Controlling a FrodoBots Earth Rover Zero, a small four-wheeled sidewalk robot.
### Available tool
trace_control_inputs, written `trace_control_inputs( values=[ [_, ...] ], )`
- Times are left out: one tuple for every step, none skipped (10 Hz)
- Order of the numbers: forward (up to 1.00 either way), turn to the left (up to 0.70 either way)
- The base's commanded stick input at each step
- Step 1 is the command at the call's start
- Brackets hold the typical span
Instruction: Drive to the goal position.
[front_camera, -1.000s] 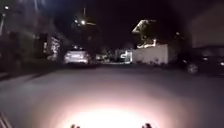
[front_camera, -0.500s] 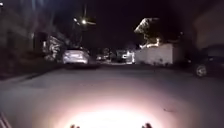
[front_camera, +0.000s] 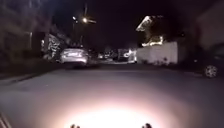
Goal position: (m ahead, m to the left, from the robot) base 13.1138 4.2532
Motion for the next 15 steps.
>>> trace_control_inputs(
  values=[
    [0.85, 0.0],
    [0.85, 0.0],
    [0.85, 0.0],
    [0.85, 0.0],
    [0.85, 0.0],
    [0.85, 0.0],
    [0.85, 0.0],
    [0.85, 0.0],
    [0.85, 0.0],
    [0.85, 0.0],
    [0.85, 0.0],
    [0.85, 0.0],
    [0.85, 0.0],
    [0.85, 0.0],
    [0.85, 0.0]
  ],
)
